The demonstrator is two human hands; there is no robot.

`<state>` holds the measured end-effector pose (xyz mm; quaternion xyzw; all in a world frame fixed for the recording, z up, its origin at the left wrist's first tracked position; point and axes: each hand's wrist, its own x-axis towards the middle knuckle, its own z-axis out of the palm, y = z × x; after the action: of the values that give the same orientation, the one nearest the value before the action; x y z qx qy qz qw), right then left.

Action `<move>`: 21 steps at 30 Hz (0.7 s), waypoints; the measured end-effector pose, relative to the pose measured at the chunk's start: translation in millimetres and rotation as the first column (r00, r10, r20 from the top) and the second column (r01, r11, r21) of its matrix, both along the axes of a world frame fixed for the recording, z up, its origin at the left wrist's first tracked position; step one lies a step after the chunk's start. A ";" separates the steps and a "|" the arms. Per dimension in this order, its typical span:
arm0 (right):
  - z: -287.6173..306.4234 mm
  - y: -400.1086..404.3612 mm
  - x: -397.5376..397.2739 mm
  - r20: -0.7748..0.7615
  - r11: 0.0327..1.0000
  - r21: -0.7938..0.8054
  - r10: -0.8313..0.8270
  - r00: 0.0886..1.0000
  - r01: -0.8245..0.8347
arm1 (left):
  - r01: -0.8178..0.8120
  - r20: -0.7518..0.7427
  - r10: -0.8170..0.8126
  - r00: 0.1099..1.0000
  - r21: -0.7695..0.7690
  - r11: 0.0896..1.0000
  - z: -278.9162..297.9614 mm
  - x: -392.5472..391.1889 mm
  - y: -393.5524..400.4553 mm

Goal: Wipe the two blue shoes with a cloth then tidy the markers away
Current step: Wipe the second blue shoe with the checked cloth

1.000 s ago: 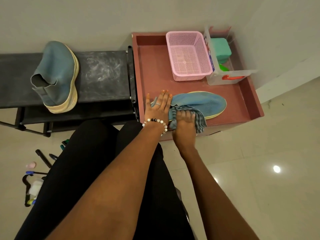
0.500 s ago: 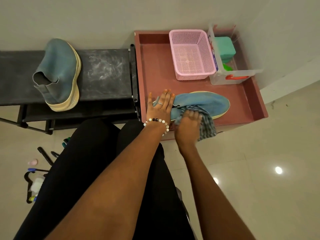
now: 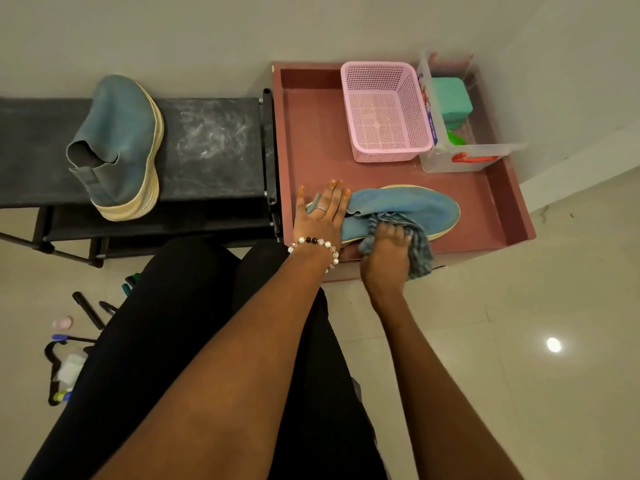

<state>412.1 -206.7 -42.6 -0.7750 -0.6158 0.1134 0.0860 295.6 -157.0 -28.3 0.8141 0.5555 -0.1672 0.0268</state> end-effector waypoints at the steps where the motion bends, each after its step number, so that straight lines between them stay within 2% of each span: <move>1: 0.2 -0.2 -9.4 -0.017 0.999 0.009 0.053 0.998 -0.053 | 0.000 0.006 0.000 1.000 0.004 1.000 -0.4 -0.3 0.1; 5: -9.7 -3.6 14.6 -0.044 0.936 0.081 0.347 0.937 -0.343 | 0.008 -0.002 -0.008 1.000 -0.019 1.000 0.2 -1.0 0.5; 8: -4.4 -0.9 49.5 -0.032 0.917 0.029 0.399 0.917 -0.398 | 0.010 0.007 -0.010 1.000 -0.040 0.999 -0.5 -1.5 0.8; 11: 0.0 1.9 51.7 0.017 0.979 0.019 0.201 0.979 -0.201 | 0.020 0.016 -0.019 1.000 -0.046 0.999 -0.1 -2.5 1.5; 14: 1.0 4.4 12.0 0.039 0.997 -0.043 -0.056 0.998 0.057 | 0.016 0.013 -0.015 1.000 -0.022 1.000 1.9 -1.7 1.4; 16: -1.5 6.2 -19.5 0.035 0.993 -0.053 -0.102 0.994 0.103 | 0.007 0.029 -0.007 1.000 -0.012 1.000 1.8 -0.9 0.4; 18: -9.2 4.7 -36.6 0.020 0.999 0.042 0.016 1.000 -0.017 | 0.013 0.023 -0.013 1.000 -0.010 1.000 0.2 -1.1 0.8; 21: -10.5 -6.0 -16.6 -0.081 0.958 0.143 0.262 0.962 -0.249 | 0.016 0.030 -0.016 0.999 -0.015 1.000 -1.0 -1.1 1.1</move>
<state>395.5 -212.7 -53.0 -0.6748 -0.7120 0.1210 0.1518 294.5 -155.8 -29.3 0.8206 0.5473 -0.1595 0.0401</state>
